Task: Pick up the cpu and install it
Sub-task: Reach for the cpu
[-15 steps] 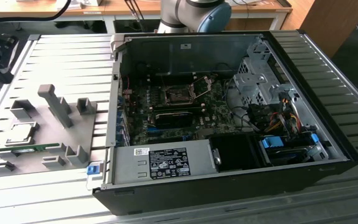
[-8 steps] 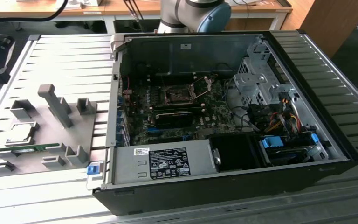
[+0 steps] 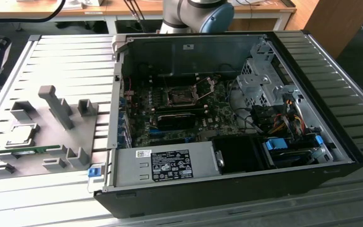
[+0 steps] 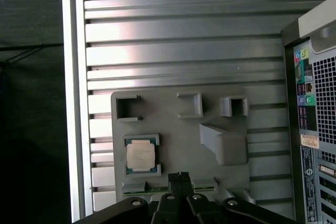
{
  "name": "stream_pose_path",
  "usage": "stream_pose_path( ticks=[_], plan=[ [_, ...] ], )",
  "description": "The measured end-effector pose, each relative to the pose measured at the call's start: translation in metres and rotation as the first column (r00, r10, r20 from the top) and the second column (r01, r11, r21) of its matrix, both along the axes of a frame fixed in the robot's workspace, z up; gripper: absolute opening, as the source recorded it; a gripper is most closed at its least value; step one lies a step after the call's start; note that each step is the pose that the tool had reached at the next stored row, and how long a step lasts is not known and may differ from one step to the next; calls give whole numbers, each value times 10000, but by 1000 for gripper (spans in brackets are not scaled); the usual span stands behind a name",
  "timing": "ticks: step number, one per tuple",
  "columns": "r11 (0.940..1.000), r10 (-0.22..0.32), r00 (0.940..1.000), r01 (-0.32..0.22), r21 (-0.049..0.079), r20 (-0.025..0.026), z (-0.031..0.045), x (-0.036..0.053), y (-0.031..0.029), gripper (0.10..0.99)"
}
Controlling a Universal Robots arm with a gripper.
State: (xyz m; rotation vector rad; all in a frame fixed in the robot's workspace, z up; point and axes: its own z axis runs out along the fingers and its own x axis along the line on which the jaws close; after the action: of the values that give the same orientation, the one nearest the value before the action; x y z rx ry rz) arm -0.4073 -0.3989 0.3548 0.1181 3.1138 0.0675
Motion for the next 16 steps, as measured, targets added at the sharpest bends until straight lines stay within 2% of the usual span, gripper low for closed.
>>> stream_pose_path(
  ticks=[16],
  plan=[
    [10000,0,10000,0,0,1,-17,-187,0,106]
  ],
)
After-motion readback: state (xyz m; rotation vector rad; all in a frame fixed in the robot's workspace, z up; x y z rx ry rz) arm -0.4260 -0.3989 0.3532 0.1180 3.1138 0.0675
